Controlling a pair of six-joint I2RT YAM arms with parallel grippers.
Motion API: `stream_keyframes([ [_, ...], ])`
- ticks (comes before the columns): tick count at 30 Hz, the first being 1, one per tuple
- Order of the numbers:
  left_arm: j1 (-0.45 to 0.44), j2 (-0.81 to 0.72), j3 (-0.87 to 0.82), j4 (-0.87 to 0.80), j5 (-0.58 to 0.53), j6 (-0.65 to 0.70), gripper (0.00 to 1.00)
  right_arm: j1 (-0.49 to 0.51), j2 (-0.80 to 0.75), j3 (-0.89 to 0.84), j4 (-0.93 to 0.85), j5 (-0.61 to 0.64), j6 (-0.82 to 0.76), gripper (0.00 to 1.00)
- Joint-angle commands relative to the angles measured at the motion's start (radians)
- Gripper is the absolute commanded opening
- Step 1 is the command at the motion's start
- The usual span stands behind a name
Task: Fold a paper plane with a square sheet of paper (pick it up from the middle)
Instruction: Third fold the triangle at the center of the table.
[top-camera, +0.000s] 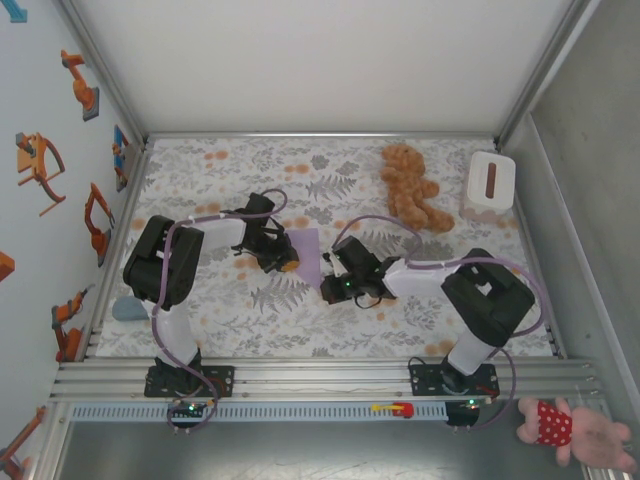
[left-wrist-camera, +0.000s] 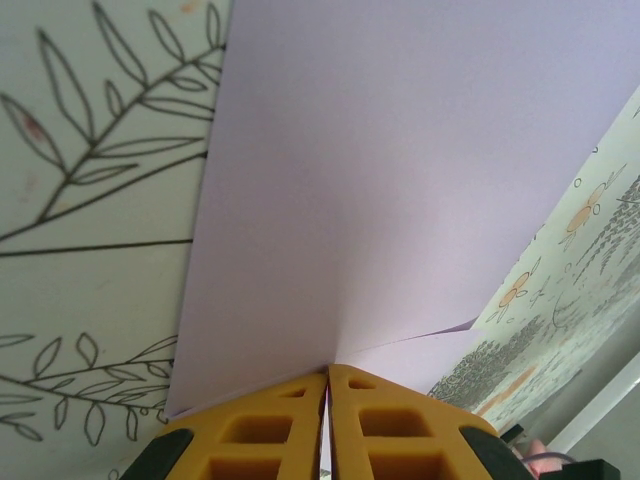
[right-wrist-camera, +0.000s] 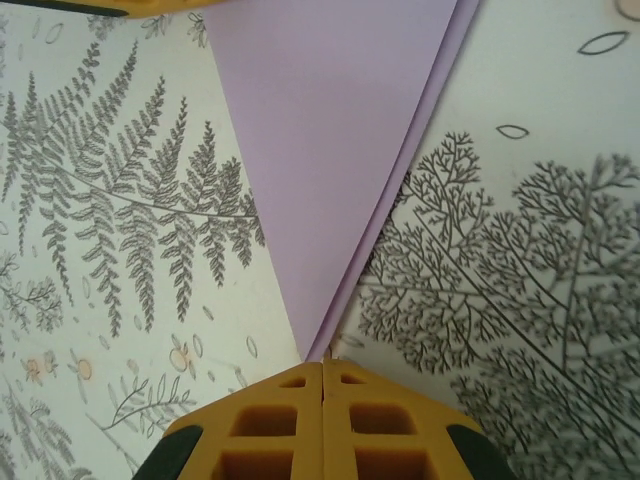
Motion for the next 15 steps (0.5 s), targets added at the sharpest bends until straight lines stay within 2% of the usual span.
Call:
stream_keyframes([
  [1,0.0,0.068,-0.02,-0.059,-0.134,0.025,0.11,-0.002,-0.076,0.007,0.015,0.034,-0.007,0.0],
  [4,-0.006,0.062,-0.006,-0.06,-0.127,0.024,0.11,-0.002,-0.059,0.039,0.069,0.031,0.003,0.0],
  [10,-0.01,0.052,0.006,-0.06,-0.118,0.017,0.11,0.001,0.08,0.131,0.125,0.031,0.044,0.0],
  [15,-0.013,0.034,0.011,-0.06,-0.111,0.013,0.11,0.001,0.15,0.172,0.091,0.03,0.047,0.0],
])
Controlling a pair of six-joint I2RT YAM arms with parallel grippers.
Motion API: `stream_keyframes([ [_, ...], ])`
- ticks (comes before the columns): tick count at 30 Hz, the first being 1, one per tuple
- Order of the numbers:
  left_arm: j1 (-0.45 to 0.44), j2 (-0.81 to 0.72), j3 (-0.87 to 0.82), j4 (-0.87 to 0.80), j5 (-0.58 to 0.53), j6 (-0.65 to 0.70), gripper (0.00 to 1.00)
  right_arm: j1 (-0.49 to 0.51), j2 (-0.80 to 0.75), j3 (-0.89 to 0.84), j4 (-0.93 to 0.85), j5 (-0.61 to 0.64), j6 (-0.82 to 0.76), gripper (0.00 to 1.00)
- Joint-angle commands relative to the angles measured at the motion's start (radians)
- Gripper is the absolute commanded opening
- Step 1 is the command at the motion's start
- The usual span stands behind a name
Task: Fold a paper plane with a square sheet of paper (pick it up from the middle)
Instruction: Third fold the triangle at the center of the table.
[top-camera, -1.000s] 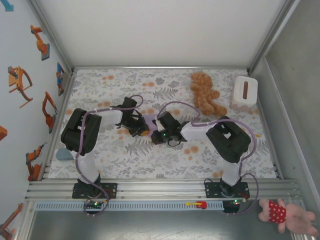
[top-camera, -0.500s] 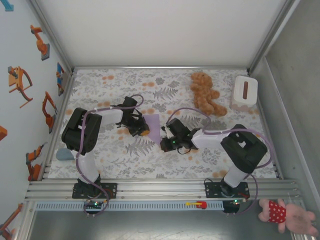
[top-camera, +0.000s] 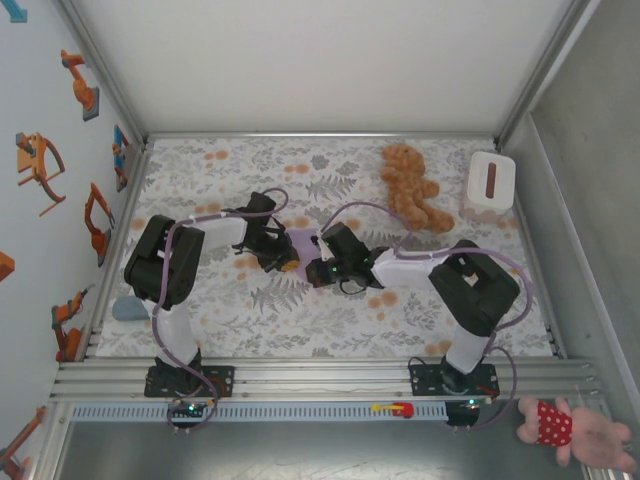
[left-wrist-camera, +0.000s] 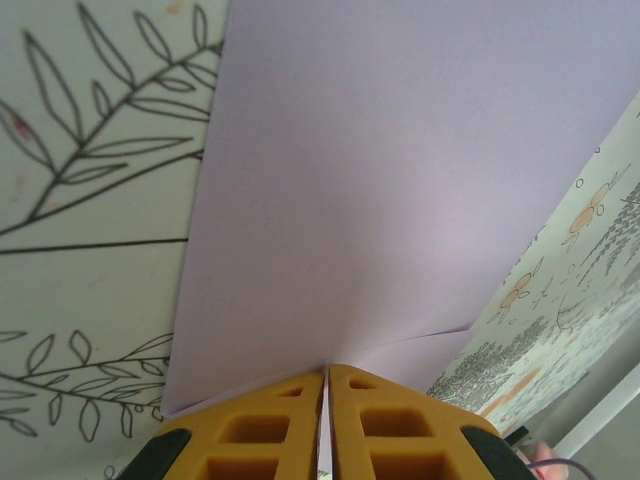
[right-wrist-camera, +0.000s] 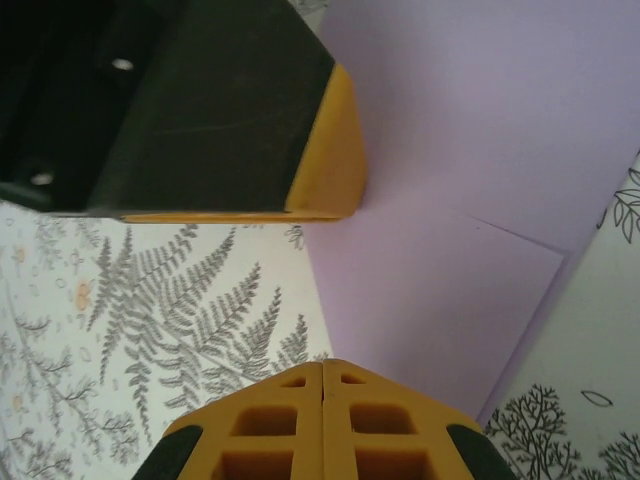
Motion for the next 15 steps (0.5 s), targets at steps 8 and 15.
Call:
stream_keyframes([
  [8,0.006,0.043,-0.012,0.004,-0.068,0.023,0.12,0.001,0.079,0.04,-0.13,0.06,0.004,0.0],
  [15,0.051,0.042,-0.109,0.163,-0.032,0.05,0.15,0.001,0.117,0.039,-0.253,0.088,0.004,0.0],
])
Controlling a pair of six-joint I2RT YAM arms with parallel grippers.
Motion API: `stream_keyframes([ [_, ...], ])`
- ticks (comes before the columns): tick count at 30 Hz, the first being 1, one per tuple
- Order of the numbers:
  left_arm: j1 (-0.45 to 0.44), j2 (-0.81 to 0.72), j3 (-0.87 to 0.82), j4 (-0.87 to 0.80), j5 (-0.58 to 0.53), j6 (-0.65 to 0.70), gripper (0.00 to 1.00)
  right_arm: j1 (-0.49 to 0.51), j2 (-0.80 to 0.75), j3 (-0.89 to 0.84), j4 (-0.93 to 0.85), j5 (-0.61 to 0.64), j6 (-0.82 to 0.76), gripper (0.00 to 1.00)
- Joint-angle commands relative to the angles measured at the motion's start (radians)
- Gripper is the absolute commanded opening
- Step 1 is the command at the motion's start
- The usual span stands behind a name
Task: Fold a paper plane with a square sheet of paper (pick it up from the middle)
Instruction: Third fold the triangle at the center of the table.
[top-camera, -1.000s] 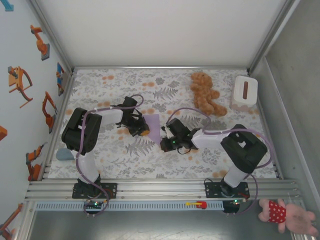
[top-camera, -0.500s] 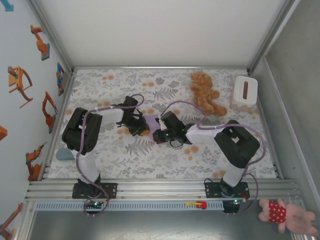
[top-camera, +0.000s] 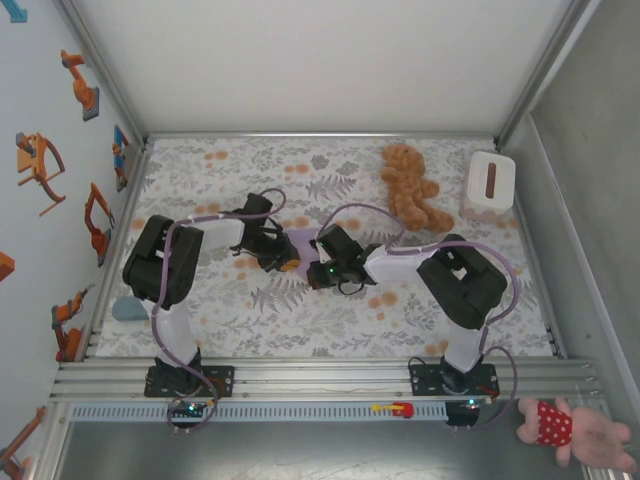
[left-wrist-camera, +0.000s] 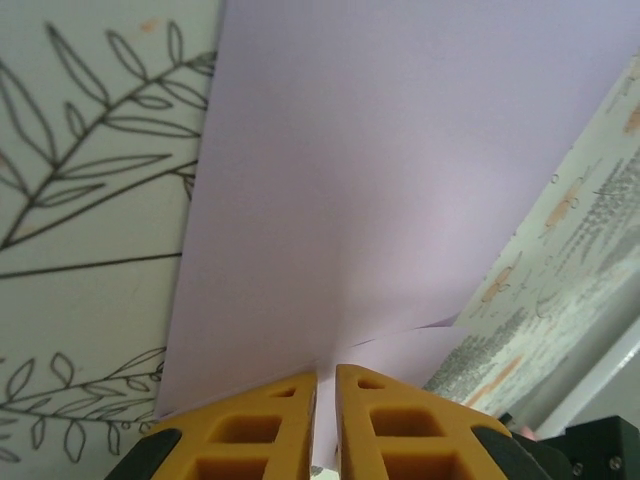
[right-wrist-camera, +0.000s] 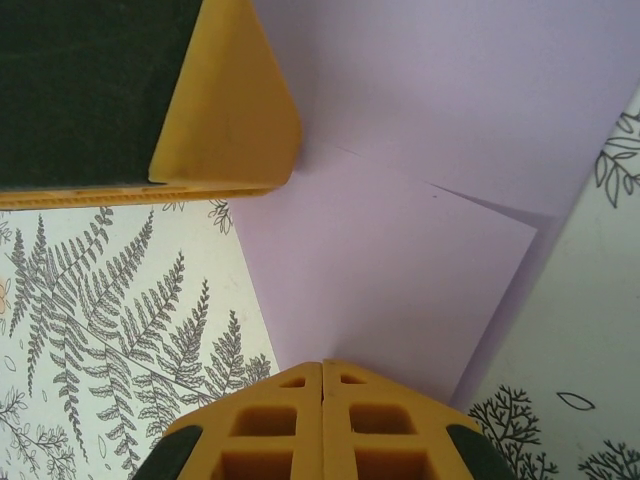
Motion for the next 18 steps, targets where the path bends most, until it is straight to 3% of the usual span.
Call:
stream_keyframes([
  [1,0.025,0.042,-0.078,0.099,-0.1,0.041,0.16,0.001,0.054,-0.018,-0.152,0.063,0.005,0.0],
  [7,0.043,0.016,-0.106,0.15,-0.12,0.07,0.21,0.001,0.065,-0.027,-0.181,0.075,0.011,0.0],
  [18,0.142,-0.021,-0.059,0.077,-0.182,0.135,0.21,-0.002,0.037,-0.033,-0.167,0.094,0.022,0.0],
])
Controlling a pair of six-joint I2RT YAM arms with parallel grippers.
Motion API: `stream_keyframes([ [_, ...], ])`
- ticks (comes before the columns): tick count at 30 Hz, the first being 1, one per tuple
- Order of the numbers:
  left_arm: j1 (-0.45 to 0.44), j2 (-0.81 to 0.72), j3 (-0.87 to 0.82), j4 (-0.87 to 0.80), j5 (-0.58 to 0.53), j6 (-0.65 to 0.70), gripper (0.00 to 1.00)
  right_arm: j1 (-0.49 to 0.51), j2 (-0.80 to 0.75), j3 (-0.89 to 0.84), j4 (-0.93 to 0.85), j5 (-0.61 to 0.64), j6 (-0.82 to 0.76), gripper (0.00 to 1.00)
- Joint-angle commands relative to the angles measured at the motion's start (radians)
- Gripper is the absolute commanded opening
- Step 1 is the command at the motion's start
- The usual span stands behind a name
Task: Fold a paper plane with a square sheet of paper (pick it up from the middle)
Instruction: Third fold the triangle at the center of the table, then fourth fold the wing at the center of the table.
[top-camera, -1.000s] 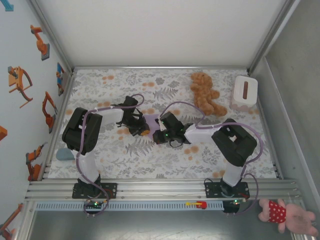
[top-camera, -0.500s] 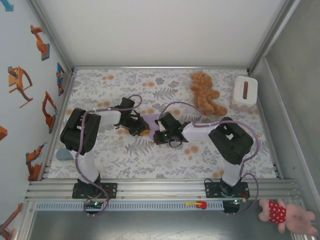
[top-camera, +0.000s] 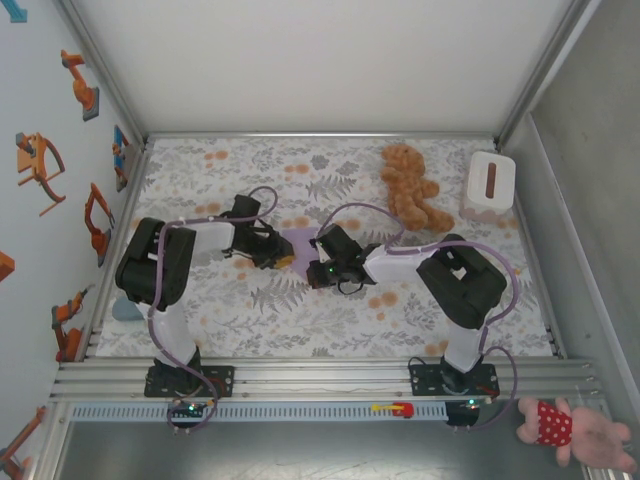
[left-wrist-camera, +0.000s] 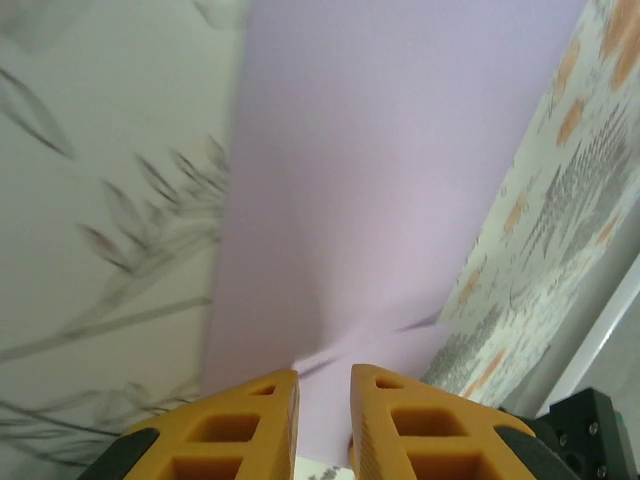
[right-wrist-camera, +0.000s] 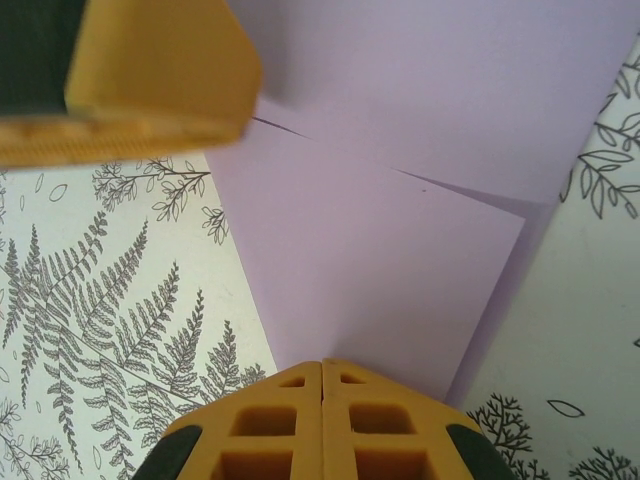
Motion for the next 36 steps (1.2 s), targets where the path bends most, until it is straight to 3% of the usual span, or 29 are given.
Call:
stream_keyframes([
  [1,0.076,0.002,0.001,-0.028,-0.205,0.055,0.21,-0.004,0.033,-0.034,-0.159,0.071,0.018,0.0],
  [10,0.088,-0.161,-0.047,-0.006,-0.172,-0.026,0.22,-0.005,-0.03,-0.005,-0.011,-0.007,0.039,0.0],
  [17,0.053,-0.275,-0.166,0.058,-0.153,-0.158,0.34,-0.008,-0.103,-0.009,0.134,0.008,0.102,0.01],
  [22,0.005,-0.29,-0.206,0.098,-0.136,-0.226,0.39,-0.019,-0.064,0.025,0.066,0.026,0.18,0.03],
  [30,-0.036,-0.244,-0.199,0.136,-0.119,-0.272,0.41,-0.023,-0.017,0.046,0.014,0.069,0.21,0.15],
  [36,-0.041,-0.217,-0.193,0.138,-0.115,-0.29,0.4,-0.033,0.033,0.058,-0.009,0.061,0.223,0.16],
])
